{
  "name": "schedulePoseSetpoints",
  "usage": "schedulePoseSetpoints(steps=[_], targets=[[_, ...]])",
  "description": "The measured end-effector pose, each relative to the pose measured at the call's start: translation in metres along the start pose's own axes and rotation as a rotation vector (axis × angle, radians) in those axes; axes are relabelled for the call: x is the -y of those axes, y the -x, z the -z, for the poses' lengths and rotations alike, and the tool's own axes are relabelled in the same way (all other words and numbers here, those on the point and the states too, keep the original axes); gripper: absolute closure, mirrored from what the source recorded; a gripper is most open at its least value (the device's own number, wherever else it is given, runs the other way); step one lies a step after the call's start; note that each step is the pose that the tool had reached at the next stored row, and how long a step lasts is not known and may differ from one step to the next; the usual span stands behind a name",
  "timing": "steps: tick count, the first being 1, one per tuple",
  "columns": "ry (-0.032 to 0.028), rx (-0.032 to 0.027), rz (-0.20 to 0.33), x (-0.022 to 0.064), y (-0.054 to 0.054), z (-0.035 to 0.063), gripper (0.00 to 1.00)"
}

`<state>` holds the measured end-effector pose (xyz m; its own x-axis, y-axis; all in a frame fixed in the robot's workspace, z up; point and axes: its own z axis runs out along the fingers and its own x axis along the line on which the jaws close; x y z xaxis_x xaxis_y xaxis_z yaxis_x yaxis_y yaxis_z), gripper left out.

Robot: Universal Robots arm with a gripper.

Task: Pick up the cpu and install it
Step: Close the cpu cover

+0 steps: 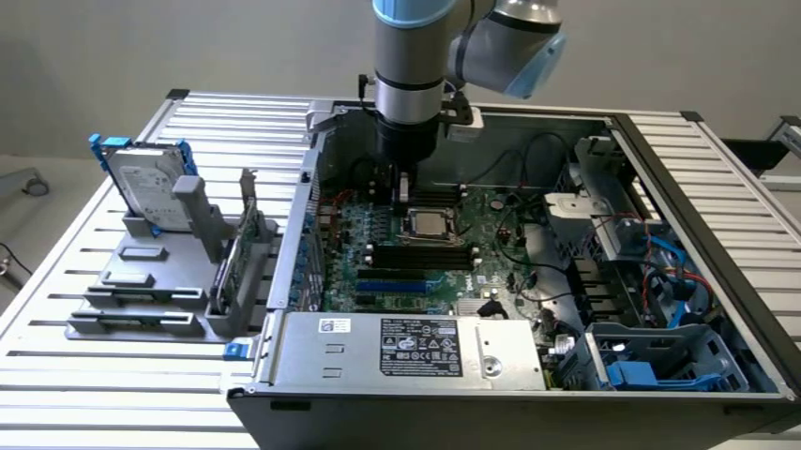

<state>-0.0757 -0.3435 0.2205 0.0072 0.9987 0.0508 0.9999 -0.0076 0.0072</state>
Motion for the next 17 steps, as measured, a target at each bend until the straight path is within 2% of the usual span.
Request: schedulePoseSetpoints(steps=[8,17], targets=[[-0.0006,0.0001,0.000,-0.0362,-0.001,0.0116,0.89],[-0.0022,-0.0001,0.000,-0.0773,-0.003,0.0494,0.89]])
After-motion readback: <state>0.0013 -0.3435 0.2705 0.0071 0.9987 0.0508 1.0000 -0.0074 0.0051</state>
